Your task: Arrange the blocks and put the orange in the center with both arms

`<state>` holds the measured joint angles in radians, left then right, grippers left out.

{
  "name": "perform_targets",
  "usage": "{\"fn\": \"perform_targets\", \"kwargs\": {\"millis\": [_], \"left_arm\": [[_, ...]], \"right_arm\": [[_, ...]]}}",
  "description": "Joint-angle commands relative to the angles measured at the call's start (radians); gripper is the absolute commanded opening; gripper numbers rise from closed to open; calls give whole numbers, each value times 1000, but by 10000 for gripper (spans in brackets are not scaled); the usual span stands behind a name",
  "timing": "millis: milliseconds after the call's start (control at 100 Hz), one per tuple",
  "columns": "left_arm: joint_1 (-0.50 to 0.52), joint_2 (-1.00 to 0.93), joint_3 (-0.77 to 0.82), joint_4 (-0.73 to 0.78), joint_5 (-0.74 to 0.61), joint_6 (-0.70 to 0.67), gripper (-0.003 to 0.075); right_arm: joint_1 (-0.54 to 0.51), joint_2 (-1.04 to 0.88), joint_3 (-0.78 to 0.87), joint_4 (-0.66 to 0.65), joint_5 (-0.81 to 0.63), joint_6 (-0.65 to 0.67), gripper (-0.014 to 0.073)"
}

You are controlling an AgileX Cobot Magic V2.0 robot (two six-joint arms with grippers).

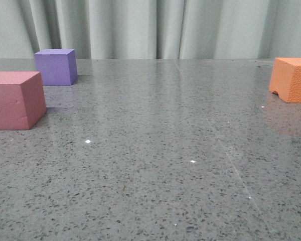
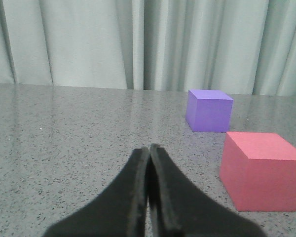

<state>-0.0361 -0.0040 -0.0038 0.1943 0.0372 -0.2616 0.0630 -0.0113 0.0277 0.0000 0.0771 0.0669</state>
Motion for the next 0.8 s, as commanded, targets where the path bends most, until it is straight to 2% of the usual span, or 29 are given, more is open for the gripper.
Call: {"fn": "perform_targets", "kwargs": {"millis": [0,670,790], "left_arm": [[1,-33,52,-7,-71,0,-10],[1,-33,52,-7,-71,0,-10],[1,-33,52,-7,-71,0,-10]], "right_arm": [[-4,-20,-14,0,-91,-7,-67],[-4,-20,-14,0,-92,-7,-67],[-4,-20,-16,0,-176,-7,-67]]}}
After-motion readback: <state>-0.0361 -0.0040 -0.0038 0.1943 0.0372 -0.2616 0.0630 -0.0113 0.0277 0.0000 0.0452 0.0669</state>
